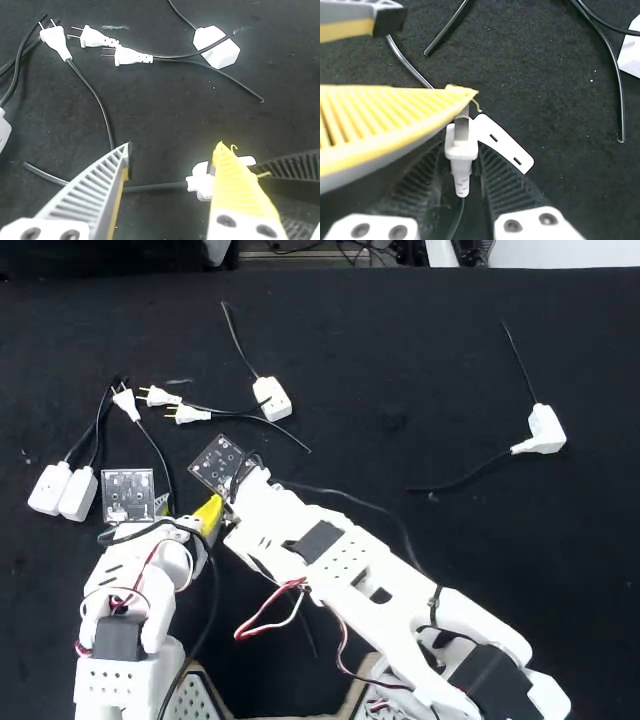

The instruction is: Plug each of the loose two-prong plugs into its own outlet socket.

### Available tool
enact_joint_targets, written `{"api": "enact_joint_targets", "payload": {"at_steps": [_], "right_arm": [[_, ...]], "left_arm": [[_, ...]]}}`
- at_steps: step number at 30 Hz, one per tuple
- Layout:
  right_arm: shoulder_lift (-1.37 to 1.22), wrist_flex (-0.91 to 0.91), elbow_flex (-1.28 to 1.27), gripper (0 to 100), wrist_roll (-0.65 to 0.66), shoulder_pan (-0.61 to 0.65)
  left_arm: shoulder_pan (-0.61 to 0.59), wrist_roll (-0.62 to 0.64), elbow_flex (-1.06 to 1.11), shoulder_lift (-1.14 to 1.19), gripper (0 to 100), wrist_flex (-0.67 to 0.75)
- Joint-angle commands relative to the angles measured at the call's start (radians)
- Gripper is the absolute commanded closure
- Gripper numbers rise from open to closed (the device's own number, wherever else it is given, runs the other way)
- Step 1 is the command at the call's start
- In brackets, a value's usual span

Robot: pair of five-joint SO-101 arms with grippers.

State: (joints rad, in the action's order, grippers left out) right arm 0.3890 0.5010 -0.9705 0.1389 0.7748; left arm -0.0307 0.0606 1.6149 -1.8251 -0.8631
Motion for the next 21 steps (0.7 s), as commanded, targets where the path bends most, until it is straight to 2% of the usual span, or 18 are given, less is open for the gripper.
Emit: {"api": "enact_joint_targets", "payload": {"at_steps": [1, 21], "right_arm": [[0.05, -0.015, 0.008, 98.8, -0.008, 0.014], [0.298, 0.075, -0.061, 98.8, -0.009, 0.015]], "left_arm": [[0.007, -0.012, -0.002, 0.009, 73, 0.015], [0.005, -0.012, -0.002, 0.015, 73, 0.008]]}}
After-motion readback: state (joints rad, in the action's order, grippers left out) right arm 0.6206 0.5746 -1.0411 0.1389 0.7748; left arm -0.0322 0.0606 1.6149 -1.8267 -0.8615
